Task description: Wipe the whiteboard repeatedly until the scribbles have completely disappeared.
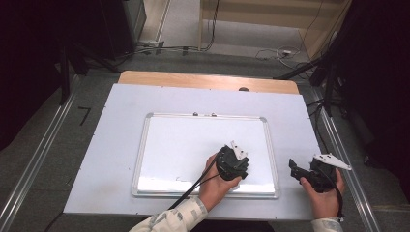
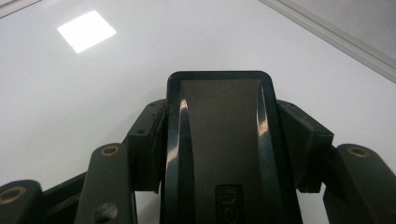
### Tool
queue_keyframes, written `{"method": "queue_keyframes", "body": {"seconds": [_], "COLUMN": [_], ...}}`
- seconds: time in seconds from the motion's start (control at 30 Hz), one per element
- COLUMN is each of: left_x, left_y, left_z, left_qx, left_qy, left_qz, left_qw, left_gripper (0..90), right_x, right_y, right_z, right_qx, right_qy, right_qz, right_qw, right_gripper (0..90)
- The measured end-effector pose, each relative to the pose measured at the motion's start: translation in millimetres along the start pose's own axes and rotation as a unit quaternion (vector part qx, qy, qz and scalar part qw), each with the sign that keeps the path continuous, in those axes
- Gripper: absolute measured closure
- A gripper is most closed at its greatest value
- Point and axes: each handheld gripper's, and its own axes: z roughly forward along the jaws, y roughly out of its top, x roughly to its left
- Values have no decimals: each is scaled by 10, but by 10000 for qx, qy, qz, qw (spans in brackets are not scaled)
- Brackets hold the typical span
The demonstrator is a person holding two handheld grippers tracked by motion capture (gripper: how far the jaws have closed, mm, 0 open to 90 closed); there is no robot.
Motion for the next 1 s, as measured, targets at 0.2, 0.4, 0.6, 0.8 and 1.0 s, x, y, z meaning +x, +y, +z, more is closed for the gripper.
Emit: {"method": "queue_keyframes", "body": {"seconds": [0.2,0.4,0.6,0.8,1.0], "left_x": [15,-65,-167,-200,-156], "left_y": [-40,9,98,168,126], "left_z": [-47,9,101,172,135], "left_qx": [24,20,37,52,11], "left_qy": [12,-3,14,48,13], "left_qz": [32,5,17,-4,-1], "left_qw": [10000,10000,10000,10000,10000], "left_gripper": [410,409,409,409,409], "right_x": [8,37,35,28,22], "right_y": [1,11,17,16,16], "right_z": [1,16,19,13,19], "right_qx": [-1,22,-5,-10,-1], "right_qy": [-22,-4,13,32,31], "right_qz": [-23,-61,-76,-65,-67], "right_qw": [10000,10000,10000,10000,10000], "right_gripper": [131,131,130,131,131]}}
